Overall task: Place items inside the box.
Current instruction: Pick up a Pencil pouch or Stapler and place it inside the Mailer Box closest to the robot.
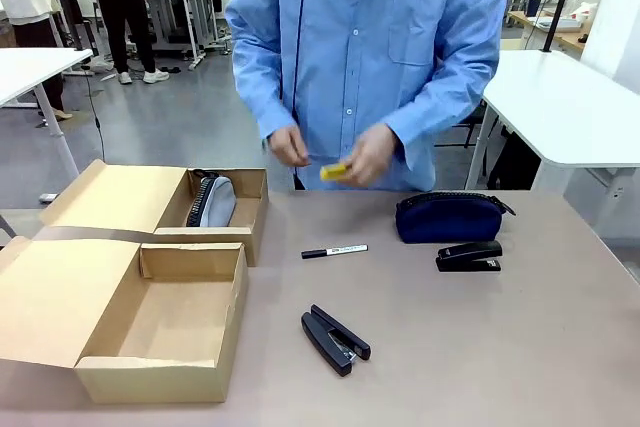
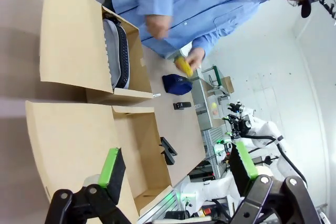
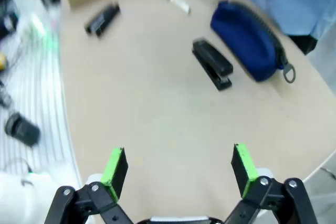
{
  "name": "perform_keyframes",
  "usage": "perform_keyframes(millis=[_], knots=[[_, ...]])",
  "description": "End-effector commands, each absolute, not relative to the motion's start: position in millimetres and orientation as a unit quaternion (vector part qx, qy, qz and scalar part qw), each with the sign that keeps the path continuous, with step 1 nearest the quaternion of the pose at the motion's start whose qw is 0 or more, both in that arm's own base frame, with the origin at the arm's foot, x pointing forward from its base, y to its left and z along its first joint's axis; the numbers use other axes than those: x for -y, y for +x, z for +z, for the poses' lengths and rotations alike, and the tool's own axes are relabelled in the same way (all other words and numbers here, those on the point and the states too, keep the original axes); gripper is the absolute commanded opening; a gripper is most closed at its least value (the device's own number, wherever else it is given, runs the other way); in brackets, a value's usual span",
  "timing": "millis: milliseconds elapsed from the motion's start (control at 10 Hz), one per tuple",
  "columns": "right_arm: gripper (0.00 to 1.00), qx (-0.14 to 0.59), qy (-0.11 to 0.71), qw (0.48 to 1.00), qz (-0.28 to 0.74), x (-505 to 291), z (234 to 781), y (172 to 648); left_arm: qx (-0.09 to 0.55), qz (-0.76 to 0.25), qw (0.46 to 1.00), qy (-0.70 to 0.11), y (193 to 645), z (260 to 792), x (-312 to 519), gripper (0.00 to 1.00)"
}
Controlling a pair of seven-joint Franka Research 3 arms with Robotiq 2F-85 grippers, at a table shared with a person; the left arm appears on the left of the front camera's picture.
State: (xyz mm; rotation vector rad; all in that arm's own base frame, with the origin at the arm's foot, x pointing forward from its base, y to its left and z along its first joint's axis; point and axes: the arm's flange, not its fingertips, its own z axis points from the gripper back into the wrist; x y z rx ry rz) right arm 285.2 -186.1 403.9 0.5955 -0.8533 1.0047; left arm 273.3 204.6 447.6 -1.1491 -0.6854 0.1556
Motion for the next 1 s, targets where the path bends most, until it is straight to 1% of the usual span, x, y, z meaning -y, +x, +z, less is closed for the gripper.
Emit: perform_keyframes(millis=[0,100,200,600,700,900], knots=[[1.0,0.455,0.323,0.74,0.376,204.6,389.3,275.6,0.328,0.065,0.774,-0.538,273.6,446.8,-203.3,1.0],[1.0,0.447,0.327,0.743,0.376,207.4,383.4,272.6,0.328,0.065,0.774,-0.538,273.6,446.8,-203.3,1.0],[1.0,0.426,0.307,0.747,0.408,202.8,397.7,268.1,0.328,0.065,0.774,-0.538,273.6,446.8,-203.3,1.0],[1.0,0.426,0.307,0.747,0.408,202.8,397.7,268.1,0.328,0.065,0.774,-0.538,273.6,446.8,-203.3,1.0],[1.0,0.414,0.314,0.755,0.4,199.0,395.7,269.8,0.328,0.065,0.774,-0.538,273.6,446.8,-203.3,1.0],[1.0,0.391,0.277,0.742,0.468,161.6,406.9,290.8,0.328,0.065,0.774,-0.538,273.6,446.8,-203.3,1.0]])
